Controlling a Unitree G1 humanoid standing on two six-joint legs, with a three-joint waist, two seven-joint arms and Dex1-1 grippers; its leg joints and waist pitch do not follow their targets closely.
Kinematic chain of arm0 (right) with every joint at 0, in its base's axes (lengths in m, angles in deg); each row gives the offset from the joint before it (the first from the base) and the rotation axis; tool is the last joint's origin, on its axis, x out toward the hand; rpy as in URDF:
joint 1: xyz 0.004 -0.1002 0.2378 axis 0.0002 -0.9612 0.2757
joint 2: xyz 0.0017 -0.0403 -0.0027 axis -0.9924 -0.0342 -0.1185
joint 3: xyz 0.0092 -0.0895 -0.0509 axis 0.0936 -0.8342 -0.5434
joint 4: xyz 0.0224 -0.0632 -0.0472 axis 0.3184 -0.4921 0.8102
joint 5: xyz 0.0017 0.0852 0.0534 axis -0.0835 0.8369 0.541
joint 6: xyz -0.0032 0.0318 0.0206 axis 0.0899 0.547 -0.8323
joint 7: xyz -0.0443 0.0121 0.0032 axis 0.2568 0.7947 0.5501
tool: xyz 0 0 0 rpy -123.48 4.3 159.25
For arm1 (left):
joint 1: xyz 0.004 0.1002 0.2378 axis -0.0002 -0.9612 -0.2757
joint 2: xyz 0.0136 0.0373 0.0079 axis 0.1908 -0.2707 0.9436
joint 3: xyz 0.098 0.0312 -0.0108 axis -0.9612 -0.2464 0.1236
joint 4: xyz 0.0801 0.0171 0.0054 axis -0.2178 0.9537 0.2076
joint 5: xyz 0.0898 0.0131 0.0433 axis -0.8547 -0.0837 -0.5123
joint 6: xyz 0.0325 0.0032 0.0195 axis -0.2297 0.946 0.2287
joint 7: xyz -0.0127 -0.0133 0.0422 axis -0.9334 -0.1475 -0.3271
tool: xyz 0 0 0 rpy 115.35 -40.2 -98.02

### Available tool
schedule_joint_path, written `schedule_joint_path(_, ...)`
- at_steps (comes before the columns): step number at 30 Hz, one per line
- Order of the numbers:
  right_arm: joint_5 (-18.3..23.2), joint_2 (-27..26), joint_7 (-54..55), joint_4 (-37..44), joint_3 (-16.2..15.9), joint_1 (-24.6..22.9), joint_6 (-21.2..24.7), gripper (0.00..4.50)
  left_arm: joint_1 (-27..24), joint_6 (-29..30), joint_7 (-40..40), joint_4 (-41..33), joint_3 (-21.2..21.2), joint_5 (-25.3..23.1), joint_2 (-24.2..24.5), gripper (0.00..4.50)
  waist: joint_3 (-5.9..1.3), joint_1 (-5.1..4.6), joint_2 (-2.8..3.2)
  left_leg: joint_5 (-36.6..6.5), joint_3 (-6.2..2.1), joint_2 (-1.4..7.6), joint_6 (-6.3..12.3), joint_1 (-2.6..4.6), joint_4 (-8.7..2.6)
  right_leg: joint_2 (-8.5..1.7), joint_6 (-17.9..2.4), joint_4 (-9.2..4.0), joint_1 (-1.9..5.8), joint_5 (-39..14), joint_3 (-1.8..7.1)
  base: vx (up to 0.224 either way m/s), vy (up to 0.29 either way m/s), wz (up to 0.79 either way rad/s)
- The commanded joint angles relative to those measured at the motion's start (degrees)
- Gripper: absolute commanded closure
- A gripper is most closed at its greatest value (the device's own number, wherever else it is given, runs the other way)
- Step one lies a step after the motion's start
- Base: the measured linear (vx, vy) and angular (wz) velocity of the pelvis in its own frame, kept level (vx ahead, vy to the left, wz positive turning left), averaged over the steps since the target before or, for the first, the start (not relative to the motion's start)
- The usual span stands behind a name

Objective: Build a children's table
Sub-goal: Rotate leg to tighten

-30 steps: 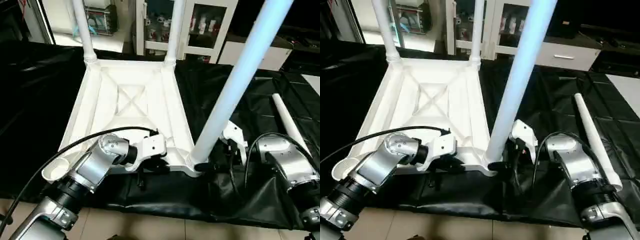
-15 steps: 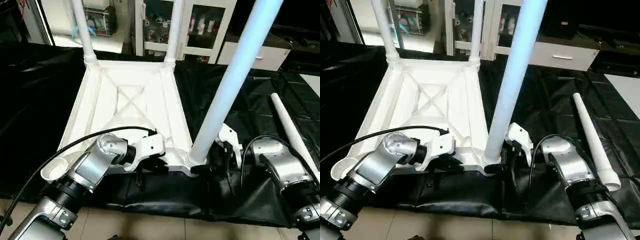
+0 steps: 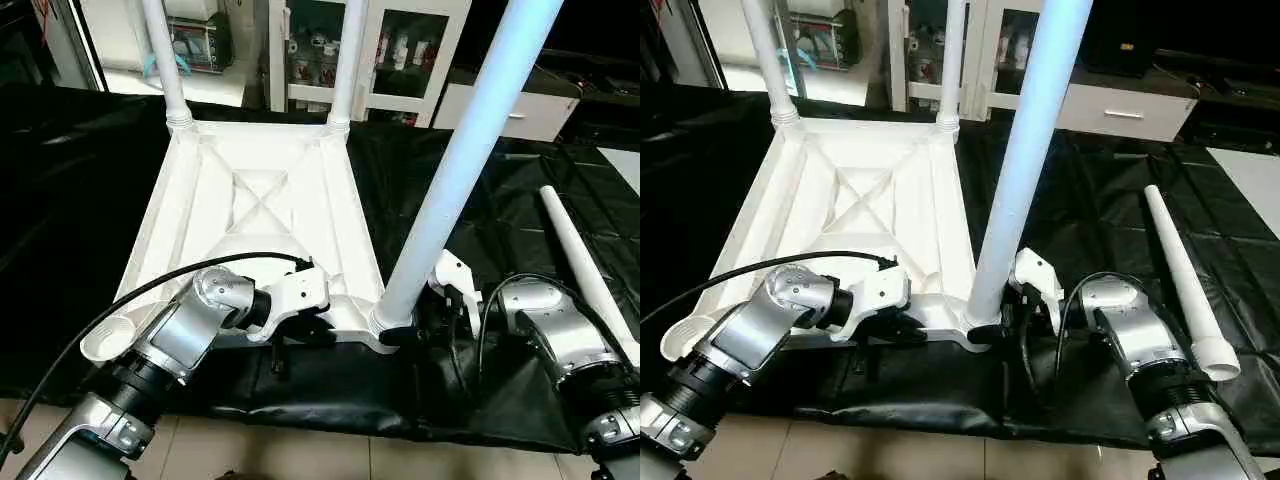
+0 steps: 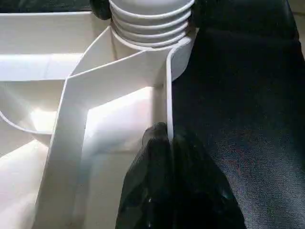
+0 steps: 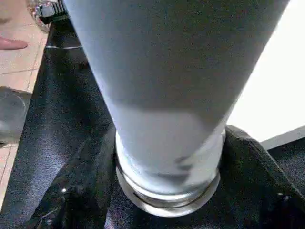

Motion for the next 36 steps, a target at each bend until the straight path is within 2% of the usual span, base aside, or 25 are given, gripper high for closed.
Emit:
schedule_joint_path(1,2.14,-1.60,1.25,1.66,1.32,0.08,0.92,1.77,0.11,0.23,-1.53,0.22,-2.37,0.51,-1.19,4.50,-3.51,-0.29,0.05,-11.21,-1.42,3.46,2.28,0.41,-4.50,-3.69,-14.15,-3.10,2.65,-14.44,2.84,0.000,0.000,0.00)
schedule_joint_path(5,6.61,-5.91,9.61,3.43,6.44,-2.03,6.22,1.78,0.67,2.18,2.80,1.93,-0.53,0.36,-3.41,4.50,-3.26,-0.54,0.04,-12.55,-1.52,3.39,1.49,0.38,-4.72,-3.63,-13.11,-3.49,2.43,-17.39,2.94,0.000,0.000,0.00)
schedule_joint_path(6,7.21,-6.88,11.72,3.52,7.44,-2.46,7.16,1.78,0.91,2.61,4.20,2.59,-0.04,0.17,-4.11,4.50,-3.25,-0.53,0.03,-13.08,-1.54,3.37,1.22,0.44,-4.75,-3.72,-12.76,-3.67,2.43,-18.38,2.92,0.000,0.000,0.00)
schedule_joint_path(8,7.20,-9.31,16.91,3.10,8.84,-3.32,7.64,1.78,1.91,4.08,8.42,4.66,1.23,-0.45,-6.30,4.50,-3.13,-1.14,-0.06,-14.65,-1.75,3.25,0.30,0.19,-4.85,-3.63,-11.33,-3.94,2.36,-21.75,2.87,0.000,0.000,0.00)
schedule_joint_path(9,6.47,-10.87,20.69,2.42,9.39,-3.58,7.83,1.78,2.66,5.00,11.21,6.06,1.99,-0.92,-7.74,4.50,-3.12,-1.40,-0.09,-15.48,-1.80,3.14,-0.18,0.36,-4.79,-3.69,-10.51,-4.23,2.16,-23.91,2.88,0.000,0.000,0.00)
schedule_joint_path(10,5.03,-12.48,24.06,1.98,9.39,-3.86,7.06,1.78,3.62,6.50,14.56,7.71,2.87,-1.50,-9.45,4.50,-3.16,-1.72,-0.10,-15.47,-1.90,3.10,-0.40,0.23,-4.79,-3.79,-10.00,-4.31,2.15,-24.84,2.88,0.000,0.000,0.00)
schedule_joint_path(11,3.24,-14.00,27.69,1.21,9.15,-3.75,6.37,1.78,4.78,8.57,17.98,9.56,3.80,-2.09,-11.10,4.50,-3.10,-1.92,0.22,-16.09,-2.02,2.99,-0.52,0.24,-4.78,-3.83,-9.27,-4.56,2.11,-26.71,2.77,0.000,0.000,0.00)
schedule_joint_path(12,1.49,-15.40,31.35,0.41,8.86,-3.46,6.52,1.78,5.95,10.30,21.09,11.42,4.46,-2.89,-12.44,4.50,-3.08,-2.15,-0.02,-16.21,-1.93,2.93,-0.57,0.23,-4.75,-3.76,-8.83,-4.78,2.01,-27.62,2.73,0.000,0.000,0.00)
schedule_joint_path(13,-0.28,-16.77,34.90,-0.63,8.47,-3.03,6.29,1.78,7.19,11.52,24.16,13.44,4.97,-3.79,-13.64,4.50,-3.07,-2.45,0.27,-16.69,-1.96,2.75,-0.64,0.29,-4.65,-3.71,-8.38,-5.03,1.80,-28.94,2.70,0.000,0.000,0.00)
schedule_joint_path(15,-4.19,-19.89,45.39,-4.08,8.32,-1.43,5.58,1.79,9.81,11.70,30.69,17.83,6.70,-4.66,-16.23,4.50,-3.06,-3.00,0.08,-17.18,-2.16,2.49,-0.76,0.13,-4.58,-3.65,-7.14,-5.37,1.73,-31.82,2.37,0.000,0.000,0.00)
schedule_joint_path(16,-5.39,-20.81,48.81,-5.19,8.35,-0.90,5.33,1.79,10.60,11.55,32.75,19.14,7.40,-4.75,-17.08,4.50,-2.99,-3.36,0.24,-17.53,-2.29,2.33,-1.02,0.04,-4.57,-3.59,-6.28,-5.67,1.60,-33.46,2.16,0.000,0.000,0.00)
schedule_joint_path(17,-6.21,-21.67,51.28,-6.55,8.22,-0.31,5.04,1.80,11.38,11.21,34.84,20.31,7.99,-4.89,-17.86,4.50,-3.07,-3.44,0.26,-17.83,-2.40,2.31,-1.06,0.06,-4.57,-3.63,-5.87,-5.78,1.70,-33.90,2.08,0.000,0.000,0.00)
schedule_joint_path(18,-7.54,-24.10,58.10,-10.20,8.65,1.39,3.58,1.80,13.17,9.89,39.37,22.85,9.38,-5.04,-19.58,4.50,-3.17,-3.46,0.26,-17.81,-2.47,2.29,-0.69,0.06,-4.58,-3.71,-5.67,-5.94,1.67,-33.71,1.99,0.000,0.000,0.00)
schedule_joint_path(20,-8.33,-26.23,63.66,-12.80,9.40,2.72,1.28,1.80,14.56,8.81,42.60,24.57,10.65,-4.96,-20.90,4.50,-3.35,-3.62,0.49,-18.14,-2.43,2.37,-0.52,0.30,-4.62,-3.65,-6.25,-5.94,1.49,-31.25,1.95,0.000,0.000,0.00)
schedule_joint_path(21,-8.99,-27.34,66.78,-13.98,9.93,3.42,-0.72,1.80,15.37,8.14,44.33,25.38,11.19,-5.18,-21.42,4.50,-3.49,-3.70,0.39,-17.46,-2.40,2.45,-0.26,0.16,-4.75,-3.61,-7.23,-5.59,1.64,-27.98,2.00,0.000,0.000,0.00)
schedule_joint_path(22,-9.03,-27.44,66.93,-14.05,9.97,3.48,-0.88,1.80,15.43,8.11,44.42,25.42,11.22,-5.21,-21.44,4.50,-3.48,-3.70,0.51,-17.39,-2.25,2.49,-0.02,0.18,-4.81,-3.46,-7.94,-5.43,1.60,-25.61,2.08,0.000,0.000,0.00)
schedule_joint_path(23,-9.22,-27.90,67.71,-14.39,10.19,3.73,-1.60,1.80,15.69,7.99,44.86,25.61,11.42,-5.29,-21.57,4.50,-3.49,-3.71,0.19,-17.27,-2.16,2.55,0.28,0.16,-4.83,-3.43,-8.25,-5.34,1.65,-24.58,2.13,0.000,0.000,0.00)
schedule_joint_path(24,-9.43,-28.64,69.43,-15.04,11.03,4.23,-3.06,1.80,16.07,7.72,45.53,26.10,11.90,-5.12,-21.80,4.50,-3.51,-3.66,0.32,-16.55,-2.14,2.58,0.74,-0.06,-4.92,-3.44,-9.02,-4.92,1.84,-22.31,2.31,0.000,0.000,0.00)
schedule_joint_path(25,-9.65,-28.90,70.13,-15.49,11.39,4.55,-3.97,1.80,16.29,7.44,45.88,26.66,12.05,-5.03,-21.84,4.50,-3.64,-3.61,0.03,-15.46,-1.98,2.52,1.34,-0.14,-4.84,-3.49,-9.56,-4.62,1.97,-20.73,2.43,0.000,0.000,0.00)
schedule_joint_path(29,-8.34,-29.30,69.03,-16.79,12.18,5.75,-6.48,1.80,16.28,5.70,45.82,28.13,11.98,-5.01,-21.16,4.50,-3.82,-3.25,-0.03,-10.92,-1.50,2.51,3.75,-0.10,-4.50,-3.53,-12.14,-3.84,2.29,-14.01,2.70,0.000,0.000,0.00)
schedule_joint_path(32,-5.07,-29.35,63.73,-15.60,13.15,5.59,-6.74,1.80,16.34,4.05,45.09,28.96,11.81,-5.05,-20.80,4.50,-3.86,-2.85,-0.01,-8.58,-1.33,2.47,5.45,-0.25,-4.35,-3.60,-12.80,-3.61,2.56,-12.27,2.79,0.000,0.000,0.00)
schedule_joint_path(34,-4.76,-28.99,63.70,-14.58,13.44,5.14,-6.94,1.80,16.40,3.02,44.28,29.15,11.44,-5.13,-20.61,4.50,-3.86,-2.60,0.07,-7.31,-1.29,2.55,5.92,-0.14,-4.36,-3.56,-13.15,-3.52,2.50,-11.57,2.76,0.000,0.000,0.00)
schedule_joint_path(36,-4.51,-28.58,63.72,-13.82,13.92,4.71,-6.89,1.80,16.61,1.69,43.37,29.62,11.09,-5.19,-20.48,4.50,-3.70,-2.51,0.12,-7.98,-1.26,2.62,5.95,-0.06,-4.45,-3.46,-13.22,-3.74,2.40,-12.46,2.72,0.000,0.000,0.00)
